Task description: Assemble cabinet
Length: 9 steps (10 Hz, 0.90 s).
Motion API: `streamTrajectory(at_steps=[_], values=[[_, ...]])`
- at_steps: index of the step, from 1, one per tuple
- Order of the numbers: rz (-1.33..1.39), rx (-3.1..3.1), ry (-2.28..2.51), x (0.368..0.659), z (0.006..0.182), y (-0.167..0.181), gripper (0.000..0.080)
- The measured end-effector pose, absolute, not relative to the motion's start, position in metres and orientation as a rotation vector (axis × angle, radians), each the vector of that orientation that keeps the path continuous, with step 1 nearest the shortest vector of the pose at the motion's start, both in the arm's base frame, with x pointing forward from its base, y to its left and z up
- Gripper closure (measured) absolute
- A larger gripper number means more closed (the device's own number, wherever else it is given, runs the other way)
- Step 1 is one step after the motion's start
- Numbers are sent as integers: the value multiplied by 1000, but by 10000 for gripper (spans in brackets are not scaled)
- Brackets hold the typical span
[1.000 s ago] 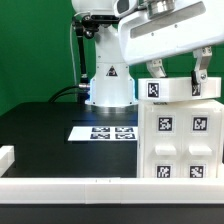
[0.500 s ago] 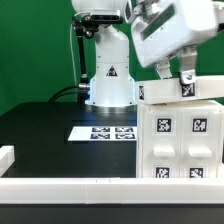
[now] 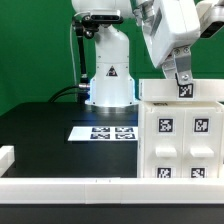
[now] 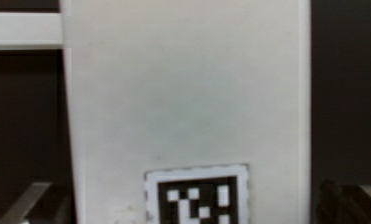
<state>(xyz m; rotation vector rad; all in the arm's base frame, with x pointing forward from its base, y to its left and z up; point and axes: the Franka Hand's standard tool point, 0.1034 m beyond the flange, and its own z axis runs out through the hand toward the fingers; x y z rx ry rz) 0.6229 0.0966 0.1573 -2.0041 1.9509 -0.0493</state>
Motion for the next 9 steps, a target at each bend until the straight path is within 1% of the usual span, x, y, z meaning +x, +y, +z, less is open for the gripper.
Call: streamTrajectory(at_steps=[2, 4, 5, 6, 9], values=[[-15, -2078, 1891, 621, 160, 96, 152], [30, -2179, 1782, 623, 174, 95, 151], [67, -2216, 1743, 623, 177, 97, 151], [44, -2209, 1745, 625, 176, 96, 151], [-4, -2387, 1499, 624, 175, 96, 151]])
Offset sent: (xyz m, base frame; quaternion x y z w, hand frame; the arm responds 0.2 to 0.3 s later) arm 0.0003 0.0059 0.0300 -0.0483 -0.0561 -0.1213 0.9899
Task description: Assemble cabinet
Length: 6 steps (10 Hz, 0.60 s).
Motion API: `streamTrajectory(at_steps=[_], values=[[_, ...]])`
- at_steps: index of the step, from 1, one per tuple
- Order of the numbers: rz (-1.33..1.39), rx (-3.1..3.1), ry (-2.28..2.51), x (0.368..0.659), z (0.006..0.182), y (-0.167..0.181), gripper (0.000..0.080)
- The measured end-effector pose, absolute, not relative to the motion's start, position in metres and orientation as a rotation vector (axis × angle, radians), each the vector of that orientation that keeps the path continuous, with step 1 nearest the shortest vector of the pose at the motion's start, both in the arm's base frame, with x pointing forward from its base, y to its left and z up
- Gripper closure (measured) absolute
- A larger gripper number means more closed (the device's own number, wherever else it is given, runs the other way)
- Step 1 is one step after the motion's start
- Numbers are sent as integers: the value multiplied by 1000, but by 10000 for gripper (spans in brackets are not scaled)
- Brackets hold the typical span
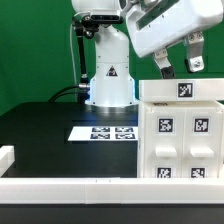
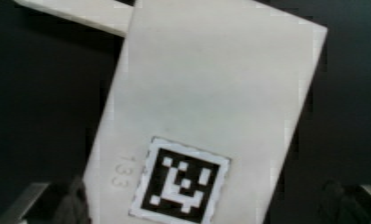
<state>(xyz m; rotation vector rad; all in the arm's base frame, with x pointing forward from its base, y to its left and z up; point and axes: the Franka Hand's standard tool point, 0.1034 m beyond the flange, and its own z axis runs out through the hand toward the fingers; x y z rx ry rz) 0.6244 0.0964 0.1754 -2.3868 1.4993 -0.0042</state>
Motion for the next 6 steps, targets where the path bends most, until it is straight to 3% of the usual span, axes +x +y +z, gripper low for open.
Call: streamTrajectory(at_steps=[6], values=[[40, -2861, 602, 618, 181, 100, 151]])
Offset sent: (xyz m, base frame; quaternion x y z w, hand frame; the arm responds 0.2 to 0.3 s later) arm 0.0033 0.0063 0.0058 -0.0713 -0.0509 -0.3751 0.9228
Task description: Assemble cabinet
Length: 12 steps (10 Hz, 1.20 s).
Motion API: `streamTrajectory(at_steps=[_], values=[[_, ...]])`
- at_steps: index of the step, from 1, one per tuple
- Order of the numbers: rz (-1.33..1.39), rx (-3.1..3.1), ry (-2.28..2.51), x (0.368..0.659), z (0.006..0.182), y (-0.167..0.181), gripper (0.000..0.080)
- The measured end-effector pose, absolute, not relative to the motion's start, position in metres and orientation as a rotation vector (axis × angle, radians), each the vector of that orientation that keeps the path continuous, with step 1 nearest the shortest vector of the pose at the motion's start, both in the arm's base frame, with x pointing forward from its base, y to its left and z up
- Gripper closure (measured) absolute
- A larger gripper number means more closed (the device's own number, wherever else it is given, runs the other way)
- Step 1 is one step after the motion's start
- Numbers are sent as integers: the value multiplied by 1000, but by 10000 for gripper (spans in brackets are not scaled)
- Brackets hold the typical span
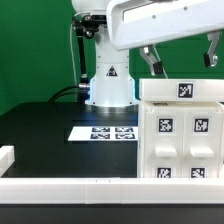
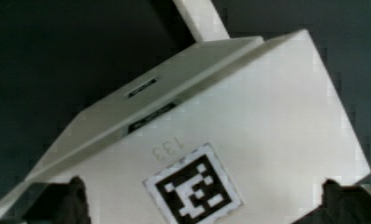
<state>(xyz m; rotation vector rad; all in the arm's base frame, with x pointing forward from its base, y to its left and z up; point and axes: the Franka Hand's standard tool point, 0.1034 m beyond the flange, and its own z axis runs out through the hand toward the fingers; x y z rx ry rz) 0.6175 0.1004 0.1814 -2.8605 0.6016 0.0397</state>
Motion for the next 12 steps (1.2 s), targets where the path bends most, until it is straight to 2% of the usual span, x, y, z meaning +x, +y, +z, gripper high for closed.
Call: streamTrajectory(at_steps=[2, 6, 9, 12], values=[[28, -2918, 368, 616, 182, 99, 151], [20, -3009, -631, 621, 192, 105, 151], [15, -2947, -881, 621, 190, 102, 151], [52, -2773, -1598, 627, 188, 104, 151]])
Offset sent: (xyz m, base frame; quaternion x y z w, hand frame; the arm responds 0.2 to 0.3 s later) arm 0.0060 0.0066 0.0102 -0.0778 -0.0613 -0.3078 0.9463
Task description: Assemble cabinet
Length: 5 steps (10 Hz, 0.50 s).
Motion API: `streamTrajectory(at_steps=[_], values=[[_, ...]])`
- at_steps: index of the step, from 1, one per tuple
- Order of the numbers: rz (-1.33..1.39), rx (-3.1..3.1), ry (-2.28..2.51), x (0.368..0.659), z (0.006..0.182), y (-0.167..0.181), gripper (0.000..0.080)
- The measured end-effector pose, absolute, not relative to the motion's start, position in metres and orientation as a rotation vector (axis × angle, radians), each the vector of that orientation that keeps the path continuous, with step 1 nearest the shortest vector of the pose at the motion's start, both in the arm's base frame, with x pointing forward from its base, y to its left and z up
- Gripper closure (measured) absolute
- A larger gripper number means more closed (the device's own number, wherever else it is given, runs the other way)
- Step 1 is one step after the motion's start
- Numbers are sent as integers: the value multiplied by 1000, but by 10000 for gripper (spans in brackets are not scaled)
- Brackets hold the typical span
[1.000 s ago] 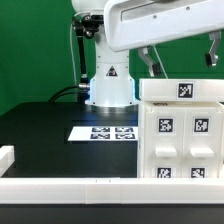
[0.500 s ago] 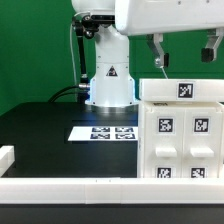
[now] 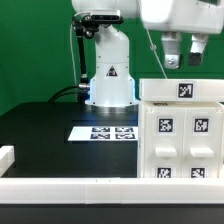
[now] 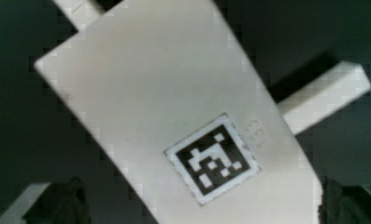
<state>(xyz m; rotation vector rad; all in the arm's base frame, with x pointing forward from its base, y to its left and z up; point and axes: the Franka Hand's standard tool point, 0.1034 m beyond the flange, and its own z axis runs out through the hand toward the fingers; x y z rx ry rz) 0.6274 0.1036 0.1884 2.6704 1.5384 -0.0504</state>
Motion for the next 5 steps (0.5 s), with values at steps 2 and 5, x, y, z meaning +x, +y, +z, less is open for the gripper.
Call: streamTrajectory(at_steps=[2, 5], values=[[-87, 2439, 1823, 629, 185, 106, 151], [-109, 2309, 1987, 628, 182, 103, 151]])
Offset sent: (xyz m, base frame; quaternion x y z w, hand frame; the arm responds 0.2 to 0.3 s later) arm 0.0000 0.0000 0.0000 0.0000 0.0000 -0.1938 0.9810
